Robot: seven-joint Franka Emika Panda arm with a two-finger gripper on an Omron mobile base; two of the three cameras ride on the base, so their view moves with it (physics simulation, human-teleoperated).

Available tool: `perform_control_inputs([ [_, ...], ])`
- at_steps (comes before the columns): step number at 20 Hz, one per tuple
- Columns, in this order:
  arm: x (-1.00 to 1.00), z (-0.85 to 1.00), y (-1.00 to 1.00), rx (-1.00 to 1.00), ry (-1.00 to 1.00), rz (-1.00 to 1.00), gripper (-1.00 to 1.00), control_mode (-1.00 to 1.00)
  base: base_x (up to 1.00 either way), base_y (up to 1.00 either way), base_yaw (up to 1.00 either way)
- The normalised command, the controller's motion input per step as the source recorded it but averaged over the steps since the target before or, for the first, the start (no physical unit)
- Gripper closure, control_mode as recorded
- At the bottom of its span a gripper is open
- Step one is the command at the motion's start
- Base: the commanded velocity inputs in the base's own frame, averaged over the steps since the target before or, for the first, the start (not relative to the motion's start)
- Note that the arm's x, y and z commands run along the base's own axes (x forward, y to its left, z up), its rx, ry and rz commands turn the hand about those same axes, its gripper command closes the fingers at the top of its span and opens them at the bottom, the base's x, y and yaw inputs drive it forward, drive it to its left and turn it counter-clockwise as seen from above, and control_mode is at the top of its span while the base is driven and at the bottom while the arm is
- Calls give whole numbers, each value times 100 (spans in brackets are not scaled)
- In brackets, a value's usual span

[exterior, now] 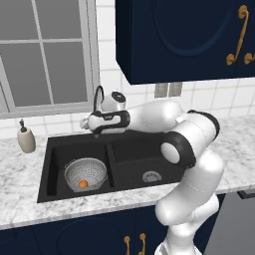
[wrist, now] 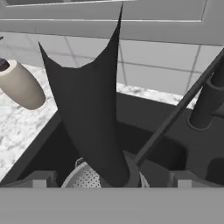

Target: Put the colander in the sink, put the tangerine in the colander, and turn on the sink faucet and pour water over the colander.

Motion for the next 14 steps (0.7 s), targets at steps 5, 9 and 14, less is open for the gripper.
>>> perform_control_inputs([
  [5,47,-5,39,0,0,0,-100,-100,0,0,0],
  [9,62,-13,28,0,0,0,-100,-100,0,0,0],
  [14,1,-1,-12,0,0,-2,-100,-100,0,0,0],
])
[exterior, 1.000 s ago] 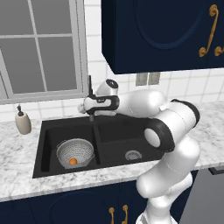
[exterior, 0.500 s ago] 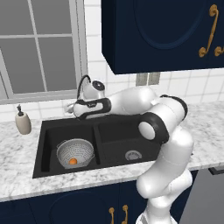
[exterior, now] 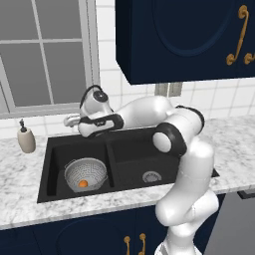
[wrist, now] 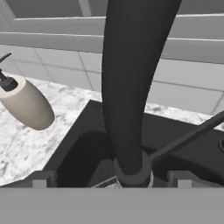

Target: Put the colander in the sink, put the tangerine in the colander, and turn on the sink faucet and pour water over the colander.

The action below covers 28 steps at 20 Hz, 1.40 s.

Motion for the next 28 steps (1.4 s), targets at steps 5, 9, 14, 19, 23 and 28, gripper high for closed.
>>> perform_control_inputs([
  [5,-71,16,-62,5,-2,-5,-100,-100,0,0,0],
  [9,-80,45,-71,6,-4,-2,-100,-100,0,0,0],
  [14,-66,43,-67,8,-8,0,-100,-100,0,0,0],
  [19,-22,0,-100,1,-6,0,-100,-100,0,0,0],
  [23,7,0,-90,-6,-1,0,-100,-100,0,0,0],
  [28,78,12,-34,-28,8,2,-100,-100,0,0,0],
])
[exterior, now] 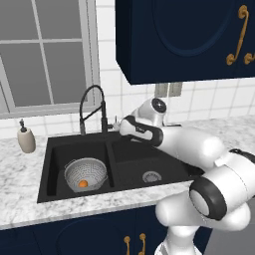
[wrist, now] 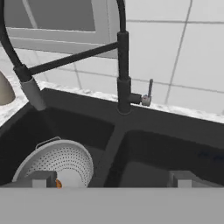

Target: Put the colander in the sink, put the tangerine in the colander, and turn on the sink faucet and pour water over the colander.

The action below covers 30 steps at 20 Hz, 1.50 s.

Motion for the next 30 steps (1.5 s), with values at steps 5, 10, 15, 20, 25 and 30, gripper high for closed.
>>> perform_control_inputs([
  [5,68,-1,-29,-11,-5,9,-100,-100,0,0,0],
  [10,36,-7,-24,6,-25,11,-100,-100,0,0,0],
  [15,35,-20,-38,13,-28,14,-100,-100,0,0,0],
  [20,-12,-14,-47,6,-18,25,-100,-100,0,0,0],
  [25,-8,-11,-26,4,-20,26,-100,-100,0,0,0],
  [30,14,-21,0,0,-2,3,-100,-100,0,0,0],
])
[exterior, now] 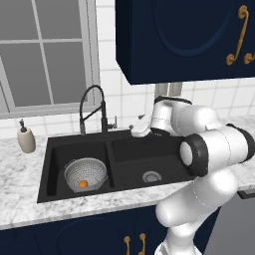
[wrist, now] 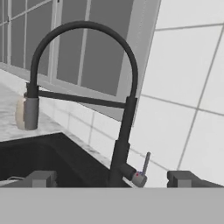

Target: Put the colander in the sink, put the tangerine in the colander, and turn on the sink faucet and pour water over the colander.

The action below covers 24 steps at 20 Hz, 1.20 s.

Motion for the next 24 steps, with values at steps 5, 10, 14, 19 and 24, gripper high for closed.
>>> perform_control_inputs([
  [5,32,-7,2,0,0,0,-100,-100,0,0,0],
  [10,41,-2,0,1,3,0,-100,-100,0,0,0],
  [14,39,-12,0,0,0,0,-100,-100,0,0,0],
  [19,20,-12,0,1,0,0,-100,-100,0,0,0],
  [24,11,-19,6,11,0,0,-100,-100,0,0,0],
])
